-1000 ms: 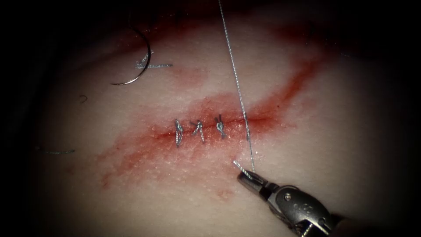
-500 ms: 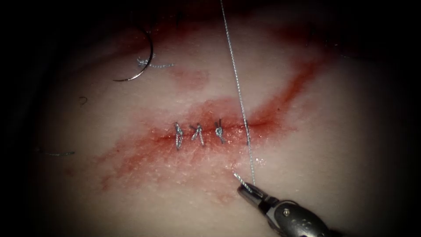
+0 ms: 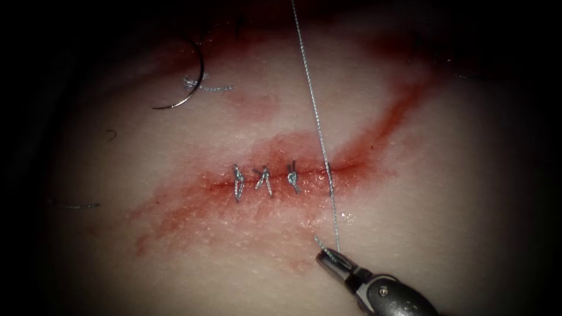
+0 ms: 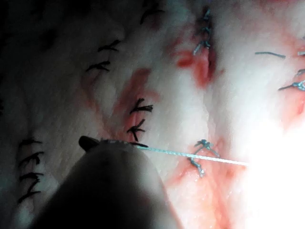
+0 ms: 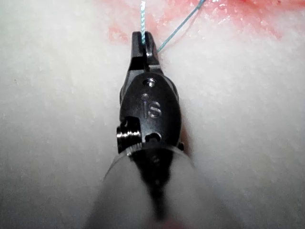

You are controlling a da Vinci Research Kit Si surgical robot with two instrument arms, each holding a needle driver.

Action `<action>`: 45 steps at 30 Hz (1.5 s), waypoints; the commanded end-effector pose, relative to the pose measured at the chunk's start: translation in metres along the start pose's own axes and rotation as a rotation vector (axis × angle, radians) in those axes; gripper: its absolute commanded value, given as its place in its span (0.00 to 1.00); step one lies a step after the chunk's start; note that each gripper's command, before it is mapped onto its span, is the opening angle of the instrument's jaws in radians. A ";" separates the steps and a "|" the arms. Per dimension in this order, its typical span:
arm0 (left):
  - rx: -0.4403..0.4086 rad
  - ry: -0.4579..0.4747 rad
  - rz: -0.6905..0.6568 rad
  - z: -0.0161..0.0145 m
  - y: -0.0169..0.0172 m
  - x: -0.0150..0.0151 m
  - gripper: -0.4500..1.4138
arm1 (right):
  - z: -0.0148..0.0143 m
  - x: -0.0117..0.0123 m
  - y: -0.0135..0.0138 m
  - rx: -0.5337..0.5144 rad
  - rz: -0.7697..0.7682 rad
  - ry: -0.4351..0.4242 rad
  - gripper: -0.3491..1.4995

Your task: Wound Closure

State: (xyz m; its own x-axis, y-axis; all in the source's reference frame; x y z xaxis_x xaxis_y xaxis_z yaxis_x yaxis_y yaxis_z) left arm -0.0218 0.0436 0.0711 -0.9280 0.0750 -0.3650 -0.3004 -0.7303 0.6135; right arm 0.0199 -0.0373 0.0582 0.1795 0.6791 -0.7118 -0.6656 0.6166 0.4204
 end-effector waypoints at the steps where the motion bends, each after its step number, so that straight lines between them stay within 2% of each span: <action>1: -0.026 0.005 0.002 0.0000 0.0006 0.0006 0.00 | 0.0013 -0.0006 0.0002 0.000 0.001 0.003 0.37; 3: -0.061 0.010 0.008 -0.0020 0.0020 0.0011 0.00 | 0.0019 -0.0006 0.0010 0.000 0.002 0.012 0.64; 6: -0.099 0.021 0.022 -0.0054 0.0040 0.0018 0.00 | 0.0023 -0.0003 0.0019 0.003 0.004 0.025 0.89; 8: -0.115 0.030 0.028 -0.0075 0.0050 0.0022 0.00 | 0.0022 -0.0001 0.0022 0.007 0.006 0.038 0.92; 9: -0.129 0.042 0.032 -0.0102 0.0060 0.0026 0.00 | 0.0018 0.0003 0.0025 0.012 0.009 0.053 0.93; 13: -0.147 0.065 0.041 -0.0154 0.0078 0.0033 0.00 | 0.0010 0.0018 0.0029 0.023 0.023 0.078 0.94; 14: -0.157 0.079 0.049 -0.0184 0.0088 0.0036 0.00 | 0.0003 0.0030 0.0032 0.032 0.035 0.103 0.94; 15: -0.162 0.087 0.052 -0.0197 0.0092 0.0037 0.00 | 0.0001 0.0037 0.0034 0.036 0.040 0.113 0.93; 16: -0.162 0.087 0.052 -0.0197 0.0092 0.0037 0.00 | 0.0001 0.0037 0.0034 0.036 0.040 0.113 0.93; 17: -0.166 0.099 0.058 -0.0223 0.0101 0.0040 0.00 | -0.0004 0.0052 0.0039 0.060 0.059 0.129 0.88; 18: -0.166 0.106 0.061 -0.0233 0.0105 0.0041 0.00 | -0.0006 0.0061 0.0043 0.098 0.070 0.129 0.80; 19: -0.166 0.106 0.061 -0.0233 0.0105 0.0041 0.00 | -0.0006 0.0061 0.0043 0.098 0.070 0.129 0.80; 20: -0.170 0.117 0.068 -0.0253 0.0114 0.0043 0.00 | -0.0007 0.0074 0.0051 0.180 0.104 0.132 0.64; 21: -0.175 0.120 0.070 -0.0265 0.0121 0.0043 0.00 | -0.0008 0.0080 0.0054 0.199 0.125 0.131 0.57; 22: -0.175 0.120 0.070 -0.0265 0.0121 0.0043 0.00 | -0.0008 0.0080 0.0054 0.199 0.125 0.131 0.57; 23: -0.183 0.128 0.072 -0.0283 0.0133 0.0043 0.00 | -0.0008 0.0095 0.0064 0.227 0.138 0.129 0.30; 24: -0.189 0.131 0.072 -0.0290 0.0138 0.0043 0.00 | -0.0007 0.0101 0.0069 0.239 0.141 0.125 0.17; 26: -0.196 0.135 0.078 -0.0300 0.0148 0.0042 0.00 | -0.0004 0.0113 0.0077 0.242 0.150 0.118 0.04; 27: -0.200 0.134 0.079 -0.0305 0.0154 0.0040 0.00 | -0.0001 0.0121 0.0083 0.243 0.150 0.115 0.00; 32: -0.220 0.134 0.078 -0.0317 0.0176 0.0033 0.00 | 0.0019 0.0141 0.0112 0.247 0.042 0.128 0.00; 37: -0.250 0.150 0.068 -0.0328 0.0205 0.0028 0.00 | 0.0050 0.0142 0.0146 0.278 0.033 0.159 0.00; 39: -0.259 0.152 0.081 -0.0334 0.0221 0.0028 0.00 | 0.0067 0.0144 0.0164 0.328 0.085 0.187 0.00; 40: -0.268 0.151 0.092 -0.0336 0.0233 0.0028 0.00 | 0.0077 0.0146 0.0174 0.369 0.087 0.231 0.00; 45: -0.295 0.150 0.102 -0.0336 0.0263 0.0030 0.00 | 0.0101 0.0155 0.0183 0.438 0.091 0.261 0.00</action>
State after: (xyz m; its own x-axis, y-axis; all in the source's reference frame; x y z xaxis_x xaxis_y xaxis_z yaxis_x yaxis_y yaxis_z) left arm -0.0248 0.0014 0.0628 -0.9034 -0.0925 -0.4188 -0.1047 -0.8993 0.4246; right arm 0.0171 -0.0111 0.0600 -0.0951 0.6487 -0.7551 -0.2851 0.7090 0.6450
